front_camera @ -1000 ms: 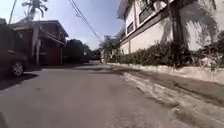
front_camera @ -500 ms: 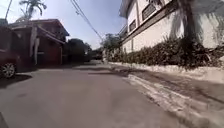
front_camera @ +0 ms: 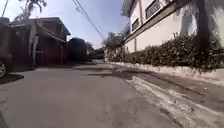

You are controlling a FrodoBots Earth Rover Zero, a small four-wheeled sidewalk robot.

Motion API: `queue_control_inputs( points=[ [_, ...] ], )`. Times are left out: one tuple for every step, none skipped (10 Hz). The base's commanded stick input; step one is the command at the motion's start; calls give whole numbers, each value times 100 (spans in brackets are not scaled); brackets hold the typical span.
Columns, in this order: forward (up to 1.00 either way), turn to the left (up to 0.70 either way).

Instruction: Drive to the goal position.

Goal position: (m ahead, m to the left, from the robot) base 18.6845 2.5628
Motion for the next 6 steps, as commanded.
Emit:
queue_control_inputs(
  points=[
    [100, 0],
    [100, 0],
    [100, 0],
    [100, 0],
    [100, 0],
    [100, 0]
  ],
)
